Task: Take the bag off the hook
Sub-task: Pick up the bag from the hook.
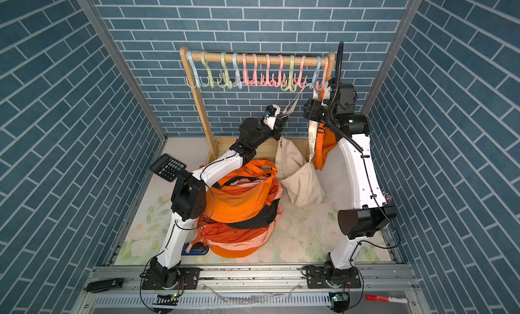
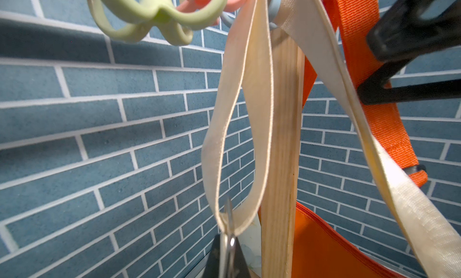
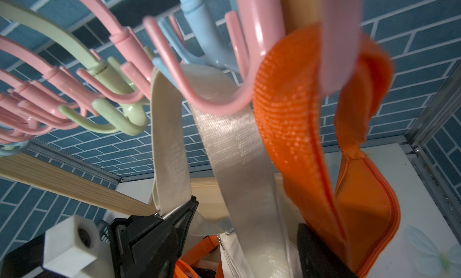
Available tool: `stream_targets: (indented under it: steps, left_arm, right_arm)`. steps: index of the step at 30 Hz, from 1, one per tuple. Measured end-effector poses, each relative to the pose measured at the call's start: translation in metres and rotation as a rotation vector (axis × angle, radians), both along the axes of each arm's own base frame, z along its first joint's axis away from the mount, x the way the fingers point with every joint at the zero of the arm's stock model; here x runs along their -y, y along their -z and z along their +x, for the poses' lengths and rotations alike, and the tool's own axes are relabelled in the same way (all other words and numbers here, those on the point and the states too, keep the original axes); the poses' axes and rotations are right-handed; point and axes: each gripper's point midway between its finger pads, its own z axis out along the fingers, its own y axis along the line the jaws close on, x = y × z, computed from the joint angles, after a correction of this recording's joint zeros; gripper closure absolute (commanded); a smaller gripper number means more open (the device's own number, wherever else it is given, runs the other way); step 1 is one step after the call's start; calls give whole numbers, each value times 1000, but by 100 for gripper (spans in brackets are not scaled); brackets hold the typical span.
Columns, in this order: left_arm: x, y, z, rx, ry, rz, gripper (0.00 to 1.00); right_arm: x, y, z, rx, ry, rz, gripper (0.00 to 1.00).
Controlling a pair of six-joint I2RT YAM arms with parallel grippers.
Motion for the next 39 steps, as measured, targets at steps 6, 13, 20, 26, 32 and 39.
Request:
stream_targets:
  steps: [6,13,20,26,32,39]
  left_arm:
    - [1,6,-1,-7,7,7,100]
    - [1,6,-1,-6,13,5,100]
    - [1,3,-2,-8,15,6,100]
    - [0,-1,-4,-6,18,4,100]
    - [-1,-5,-6,-9,18,6,100]
    - [-9,-31,-13,14,16,-11,100]
  right_arm:
    - [-2,8,20,-7,2,-18,29]
    - [-5,4,34,14,6,-16,49]
    - [-3,6,41,24,14,-40,100]
    - [-2,4,42,32,19,-46,100]
    - [-2,5,45,40,19,-44,100]
    - [-2,7,44,40,18,-43,100]
